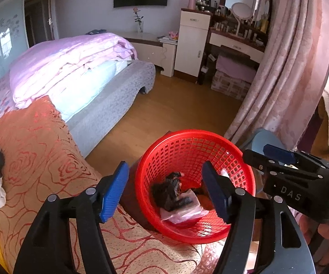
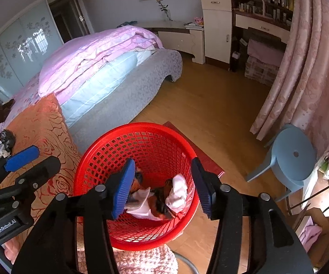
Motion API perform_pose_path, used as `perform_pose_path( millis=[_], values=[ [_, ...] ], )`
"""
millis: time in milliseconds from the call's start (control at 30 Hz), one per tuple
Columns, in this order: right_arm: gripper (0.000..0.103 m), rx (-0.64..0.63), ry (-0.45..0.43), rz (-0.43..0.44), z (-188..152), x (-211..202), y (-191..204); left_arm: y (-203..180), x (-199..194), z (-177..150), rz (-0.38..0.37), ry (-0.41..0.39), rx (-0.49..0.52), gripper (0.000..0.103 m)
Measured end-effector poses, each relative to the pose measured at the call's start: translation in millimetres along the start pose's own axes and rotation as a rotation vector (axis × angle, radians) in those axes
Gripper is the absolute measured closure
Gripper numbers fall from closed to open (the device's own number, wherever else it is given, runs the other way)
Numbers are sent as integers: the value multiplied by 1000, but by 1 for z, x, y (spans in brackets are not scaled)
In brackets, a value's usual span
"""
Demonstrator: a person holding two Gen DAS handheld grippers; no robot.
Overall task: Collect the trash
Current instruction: 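Open both tools to drop the black bag and white cloth into the basket, then move both tools back over the remaining trash on the bedspread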
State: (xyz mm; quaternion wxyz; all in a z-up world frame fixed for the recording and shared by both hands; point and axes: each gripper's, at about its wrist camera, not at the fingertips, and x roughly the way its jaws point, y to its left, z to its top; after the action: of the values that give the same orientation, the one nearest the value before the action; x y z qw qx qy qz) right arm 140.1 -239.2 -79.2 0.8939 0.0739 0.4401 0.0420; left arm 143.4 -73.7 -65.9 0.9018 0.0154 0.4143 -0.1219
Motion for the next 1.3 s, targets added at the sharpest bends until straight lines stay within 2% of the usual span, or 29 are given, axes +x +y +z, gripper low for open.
perform_pose_path(
  millis=[400, 767, 900, 1300],
  values=[
    [53, -38, -35, -5, -2, -7, 8, 19, -13, -8, 40, -24, -54, 35],
    [52, -87, -75, 23, -6, -18, 28, 35, -40, -19, 99, -79, -74, 35],
    [45, -104, -94, 26, -8, -21, 36, 42, -49, -24, 134, -91, -78, 34],
    [45, -166, -86, 62, -18, -22, 63, 73, -79, -37, 263, -124, -111, 34]
  ],
)
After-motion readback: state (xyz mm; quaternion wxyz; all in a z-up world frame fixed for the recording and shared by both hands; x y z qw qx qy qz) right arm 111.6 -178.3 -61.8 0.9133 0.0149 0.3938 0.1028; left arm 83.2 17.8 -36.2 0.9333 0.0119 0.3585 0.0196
